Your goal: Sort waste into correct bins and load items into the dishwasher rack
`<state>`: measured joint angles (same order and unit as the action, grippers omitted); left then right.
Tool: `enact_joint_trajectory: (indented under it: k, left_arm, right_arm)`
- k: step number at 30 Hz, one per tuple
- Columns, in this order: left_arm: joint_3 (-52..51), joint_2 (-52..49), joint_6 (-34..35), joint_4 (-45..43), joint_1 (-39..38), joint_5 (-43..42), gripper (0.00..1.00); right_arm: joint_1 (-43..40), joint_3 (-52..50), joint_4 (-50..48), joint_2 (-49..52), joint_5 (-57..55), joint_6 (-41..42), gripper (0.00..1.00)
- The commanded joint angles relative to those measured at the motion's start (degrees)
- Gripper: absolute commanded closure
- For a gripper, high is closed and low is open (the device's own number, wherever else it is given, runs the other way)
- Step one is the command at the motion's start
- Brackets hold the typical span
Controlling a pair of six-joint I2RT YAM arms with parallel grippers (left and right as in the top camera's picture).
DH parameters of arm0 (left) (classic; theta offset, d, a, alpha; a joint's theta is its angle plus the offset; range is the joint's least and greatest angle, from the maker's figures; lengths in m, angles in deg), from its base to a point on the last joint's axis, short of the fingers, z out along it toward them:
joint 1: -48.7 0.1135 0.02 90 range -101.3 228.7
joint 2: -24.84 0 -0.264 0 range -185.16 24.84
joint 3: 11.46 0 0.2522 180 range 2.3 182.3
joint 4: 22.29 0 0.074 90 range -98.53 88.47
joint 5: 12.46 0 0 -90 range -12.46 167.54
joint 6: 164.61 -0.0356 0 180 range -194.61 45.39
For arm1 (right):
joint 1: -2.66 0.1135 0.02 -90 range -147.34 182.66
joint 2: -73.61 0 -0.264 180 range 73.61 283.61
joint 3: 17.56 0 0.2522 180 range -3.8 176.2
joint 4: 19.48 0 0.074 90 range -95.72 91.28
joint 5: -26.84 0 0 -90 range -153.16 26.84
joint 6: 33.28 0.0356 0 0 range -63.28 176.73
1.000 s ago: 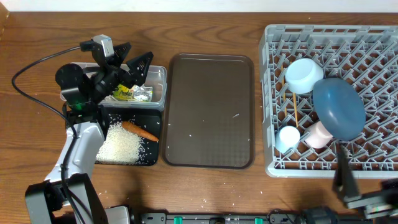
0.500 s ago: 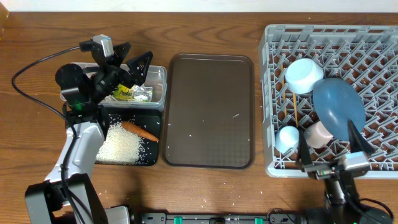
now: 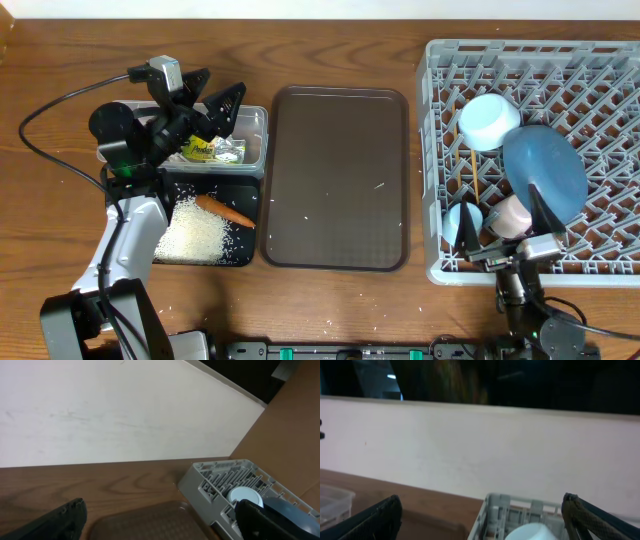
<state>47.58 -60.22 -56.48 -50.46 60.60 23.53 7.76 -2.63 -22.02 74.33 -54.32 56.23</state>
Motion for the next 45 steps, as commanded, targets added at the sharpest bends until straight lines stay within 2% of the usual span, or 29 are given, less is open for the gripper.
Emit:
enact_joint_trajectory:
  k: [1, 10, 15, 20, 29, 45]
  left_arm:
    - [-0.04, 0.94, -0.72, -0.39, 0.04, -0.31, 0.04]
    - [-0.04, 0.94, -0.72, -0.39, 0.04, -0.31, 0.04]
    - [-0.04, 0.94, -0.72, -0.39, 0.04, -0.31, 0.04]
    - [-0.04, 0.94, -0.72, -0.39, 0.04, -0.31, 0.04]
    - [-0.04, 0.94, -0.72, -0.39, 0.04, -0.31, 0.04]
    - [-0.04, 0.94, -0.72, -0.39, 0.04, -0.31, 0.04]
  right_arm:
    - [-0.33, -0.85, 1.16, -0.39, -0.31, 1.31, 0.01]
    - [-0.33, -0.85, 10.21, -0.39, -0.48, 0.61, 0.01]
    - [-0.33, -0.85, 14.91, -0.39, -5.92, 1.36, 0.01]
    - [-0.33, -0.85, 15.39, -0.39, -13.46, 6.34, 0.01]
    - [-0.33, -0.85, 20.15, -0.39, -13.09, 6.25, 0.01]
    - [-0.31, -0.85, 20.11, -0.39, -13.14, 6.23, 0.01]
